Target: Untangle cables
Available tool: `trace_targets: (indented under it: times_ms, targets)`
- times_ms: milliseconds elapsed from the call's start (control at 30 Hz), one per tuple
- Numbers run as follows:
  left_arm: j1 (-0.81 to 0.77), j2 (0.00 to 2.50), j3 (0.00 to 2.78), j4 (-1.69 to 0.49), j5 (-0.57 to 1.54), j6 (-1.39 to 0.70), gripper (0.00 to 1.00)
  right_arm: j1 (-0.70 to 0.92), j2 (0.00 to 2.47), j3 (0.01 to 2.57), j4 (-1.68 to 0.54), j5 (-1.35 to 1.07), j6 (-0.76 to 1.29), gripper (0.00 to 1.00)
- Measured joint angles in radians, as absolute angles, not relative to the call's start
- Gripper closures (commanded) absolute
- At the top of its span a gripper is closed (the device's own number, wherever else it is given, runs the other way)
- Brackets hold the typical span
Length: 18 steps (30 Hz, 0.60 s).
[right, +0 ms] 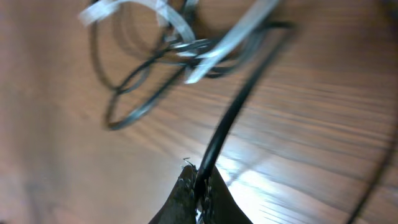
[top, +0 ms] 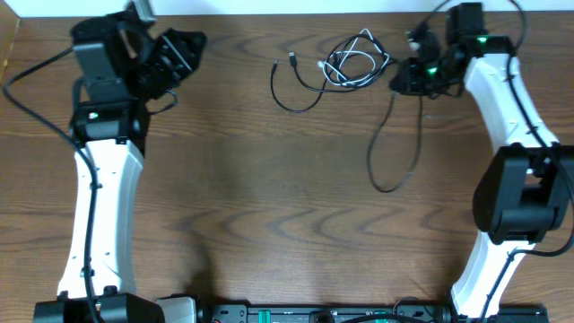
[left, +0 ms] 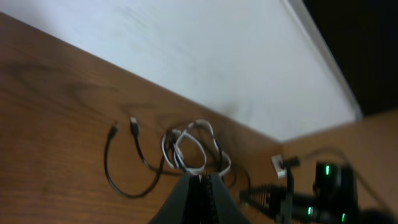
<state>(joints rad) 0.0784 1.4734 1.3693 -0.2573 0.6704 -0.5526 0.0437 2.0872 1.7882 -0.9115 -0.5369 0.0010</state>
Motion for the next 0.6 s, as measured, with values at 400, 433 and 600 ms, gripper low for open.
trace_targets:
  times_ms: [400,433,600]
  targets:
    - [-0.012,1.597,1.369,-0.268,0.646,-0.400,0.54,0.162,1.850,1.782,-0.905,-0.607,-0.015,0.99]
    - [-0.012,1.609,1.369,-0.269,0.644,-0.390,0.52,0.167,1.777,1.783,-0.894,-0.609,-0.009,0.99]
    - [-0.012,1.635,1.369,-0.268,0.644,-0.381,0.41,0.196,1.557,1.783,-0.839,-0.607,0.000,0.99]
